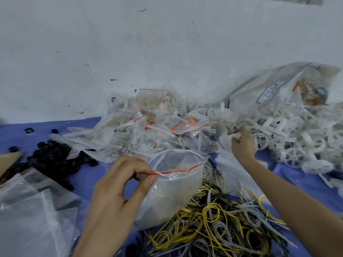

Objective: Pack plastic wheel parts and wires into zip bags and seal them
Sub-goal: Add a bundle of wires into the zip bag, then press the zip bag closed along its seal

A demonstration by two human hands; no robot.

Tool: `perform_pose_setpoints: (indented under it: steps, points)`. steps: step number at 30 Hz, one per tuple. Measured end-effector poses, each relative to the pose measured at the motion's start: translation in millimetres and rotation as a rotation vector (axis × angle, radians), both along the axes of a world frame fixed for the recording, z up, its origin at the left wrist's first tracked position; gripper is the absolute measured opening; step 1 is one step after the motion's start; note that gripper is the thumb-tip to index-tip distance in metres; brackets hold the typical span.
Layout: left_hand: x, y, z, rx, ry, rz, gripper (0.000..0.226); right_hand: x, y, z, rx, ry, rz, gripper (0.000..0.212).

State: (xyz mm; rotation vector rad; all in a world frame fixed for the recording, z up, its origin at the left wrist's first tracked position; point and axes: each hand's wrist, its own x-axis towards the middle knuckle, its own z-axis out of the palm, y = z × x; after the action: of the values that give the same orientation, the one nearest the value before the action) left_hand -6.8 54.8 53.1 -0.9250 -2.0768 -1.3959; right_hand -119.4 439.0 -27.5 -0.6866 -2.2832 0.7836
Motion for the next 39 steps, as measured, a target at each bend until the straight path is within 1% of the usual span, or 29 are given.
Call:
perform_pose_setpoints:
  steps: [2,3,4,5,6,7,8,9,11,14,15,16,18,19,20,21,22,24,25,26,27,28,29,31,32,33,35,36,39]
  points:
    - [1.1,-0.4,1.6,-0.051,0.049,0.03,0.008,7.8,-29.4,39.9,-0.353,0.295,0.104,0.014]
    - [1.9,-0.6,2.6,-0.081,0.082,0.046,0.009,14.0,-46.5,63.0,-0.545,0.393,0.229,0.014]
    - [2.8,-0.5,3.4,-0.1,0.109,0.053,0.01,22.8,-64.2,86.4,-0.738,0.446,0.411,0.017]
    - [3.7,-0.2,4.4,-0.106,0.126,0.052,0.01,33.7,-83.1,107.8,-0.933,0.447,0.646,0.018]
    - [5.3,0.5,5.1,-0.106,0.133,0.047,0.01,45.4,-100.4,123.9,-1.075,0.38,0.878,0.017]
    - [6.8,1.6,5.9,-0.103,0.132,0.039,0.009,57.5,-116.9,135.8,-1.126,0.276,1.067,0.017]
    - [8.5,2.6,6.5,-0.101,0.13,0.031,0.008,67.7,-130.7,143.5,-1.073,0.159,1.196,0.02]
    - [10.0,3.0,7.1,-0.101,0.132,0.027,0.007,75.3,-142.9,148.1,-0.932,0.044,1.279,0.021]
    - [11.0,0.5,8.0,-0.105,0.145,0.049,0.008,86.3,-162.5,152.4,-0.513,-0.151,1.348,0.016]
    - [9.9,-7.5,9.4,-0.082,0.124,0.064,0.007,94.5,-174.6,150.8,0.177,-0.377,1.214,0.014]
    - [10.0,-8.3,10.3,-0.077,0.119,0.059,0.007,96.4,-177.3,148.0,0.364,-0.423,1.159,0.018]
    - [10.3,-7.9,11.2,-0.08,0.124,0.054,0.006,99.7,-179.9,145.7,0.462,-0.447,1.112,0.025]
    - [11.8,-5.9,12.9,-0.091,0.155,0.05,0.005,108.5,-181.6,147.7,0.436,-0.473,1.078,0.044]
    - [12.6,-5.9,14.3,-0.091,0.169,0.059,0.005,111.7,-178.9,151.2,0.46,-0.479,1.062,0.052]
    - [13.3,-7.4,15.7,-0.085,0.178,0.081,0.005,115.6,-174.8,156.3,0.549,-0.479,1.021,0.054]
    - [13.8,-10.7,17.0,-0.076,0.184,0.11,0.005,119.0,-169.9,160.8,0.652,-0.46,0.974,0.048]
    - [14.4,-14.5,18.8,-0.064,0.187,0.138,0.005,122.1,-165.3,163.1,0.729,-0.392,0.952,0.038]
    - [16.2,-22.0,21.0,-0.016,0.173,0.162,0.005,129.4,-156.9,160.1,0.782,-0.124,0.964,0.019]
    - [17.8,-24.9,21.3,0.016,0.141,0.145,0.005,134.1,-154.7,157.8,0.789,-0.024,0.951,0.016]
    - [20.1,-27.1,21.5,0.036,0.096,0.113,0.004,138.3,-151.7,156.2,0.776,0.017,0.934,0.015]
    - [21.9,-29.0,20.8,0.025,0.053,0.082,0.003,141.3,-147.8,155.0,0.725,0.004,0.933,0.015]
    - [25.5,-29.8,20.3,-0.014,0.025,0.068,0.009,146.6,-143.7,154.8,0.643,-0.042,0.951,0.014]
    - [30.1,-30.2,20.1,-0.069,0.007,0.067,0.022,151.9,-138.6,154.7,0.553,-0.083,0.979,0.013]
    - [40.5,-30.0,23.4,-0.15,-0.057,0.073,0.044,162.3,-129.9,152.2,0.402,-0.086,1.019,0.008]
    - [46.0,-29.4,27.3,-0.171,-0.084,0.066,0.05,167.9,-127.7,150.0,0.357,-0.058,1.03,0.011]
    - [50.9,-29.0,31.3,-0.181,-0.097,0.057,0.054,173.7,-126.1,147.6,0.318,-0.03,1.03,0.021]
    - [58.5,-30.2,39.9,-0.213,-0.095,0.058,0.059,182.8,-122.5,143.3,0.287,0.005,1.014,0.039]
    - [61.4,-31.0,44.2,-0.252,-0.078,0.069,0.061,186.2,-120.5,141.8,0.302,0.007,1.004,0.04]
    - [67.6,-32.5,53.1,-0.411,0.027,0.102,0.066,193.8,-114.2,136.7,0.393,-0.02,1.005,0.019]
